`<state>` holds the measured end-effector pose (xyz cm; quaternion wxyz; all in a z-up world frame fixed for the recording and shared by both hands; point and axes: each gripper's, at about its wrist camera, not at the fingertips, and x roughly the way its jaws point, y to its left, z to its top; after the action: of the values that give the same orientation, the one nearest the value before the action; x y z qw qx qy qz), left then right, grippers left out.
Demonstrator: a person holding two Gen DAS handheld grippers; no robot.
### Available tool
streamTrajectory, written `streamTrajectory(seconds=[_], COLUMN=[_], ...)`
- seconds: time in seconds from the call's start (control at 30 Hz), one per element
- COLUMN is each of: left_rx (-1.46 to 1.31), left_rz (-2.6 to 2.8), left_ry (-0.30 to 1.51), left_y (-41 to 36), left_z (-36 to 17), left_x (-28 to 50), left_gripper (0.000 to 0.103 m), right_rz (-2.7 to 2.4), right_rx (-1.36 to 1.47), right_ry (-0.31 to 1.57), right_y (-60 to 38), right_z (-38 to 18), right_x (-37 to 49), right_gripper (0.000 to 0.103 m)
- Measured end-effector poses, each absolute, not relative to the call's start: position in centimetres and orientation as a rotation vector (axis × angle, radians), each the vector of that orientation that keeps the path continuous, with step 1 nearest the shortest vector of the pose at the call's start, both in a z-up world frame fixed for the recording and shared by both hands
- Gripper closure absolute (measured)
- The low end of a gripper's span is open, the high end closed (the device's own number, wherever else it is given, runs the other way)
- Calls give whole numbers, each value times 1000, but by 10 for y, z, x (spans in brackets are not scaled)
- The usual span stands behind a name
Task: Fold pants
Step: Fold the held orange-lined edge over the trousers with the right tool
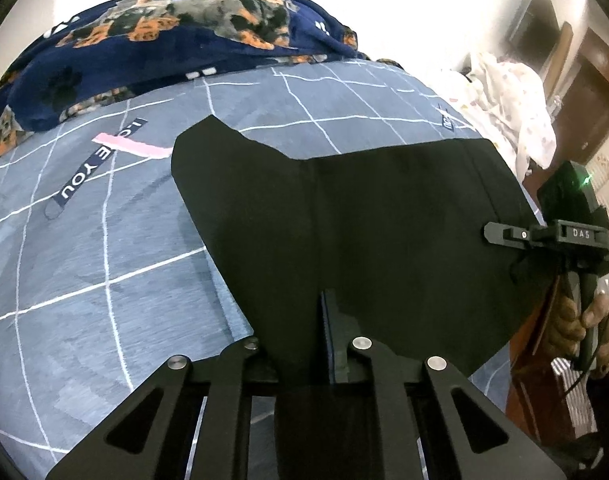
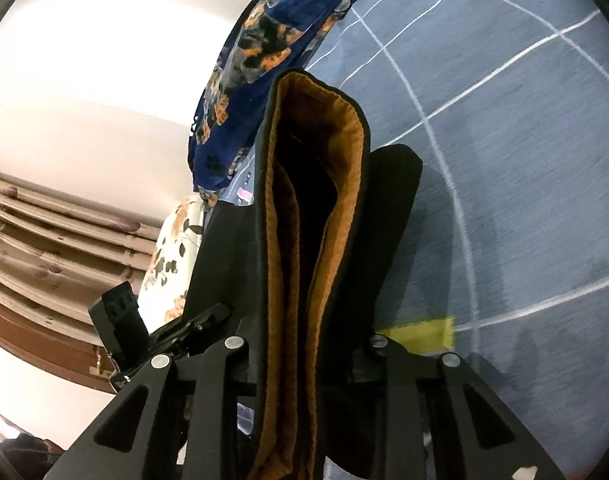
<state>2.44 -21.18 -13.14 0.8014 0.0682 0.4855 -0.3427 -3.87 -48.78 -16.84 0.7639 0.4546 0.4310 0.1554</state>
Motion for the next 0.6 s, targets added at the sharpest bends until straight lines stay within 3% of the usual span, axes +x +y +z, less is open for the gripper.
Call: streamTrajectory(seconds=[0.6], left_rx=[88], left_rz=[-751], left_ry=[1117], left_y=[-184], left_z=[-143], left_x=[34], left_gripper=[89], right_rz=[330], right_rx=[1013], right_ry=[984], right_y=[-473], right_z=[-182], right_x=[-30], right_gripper=[78])
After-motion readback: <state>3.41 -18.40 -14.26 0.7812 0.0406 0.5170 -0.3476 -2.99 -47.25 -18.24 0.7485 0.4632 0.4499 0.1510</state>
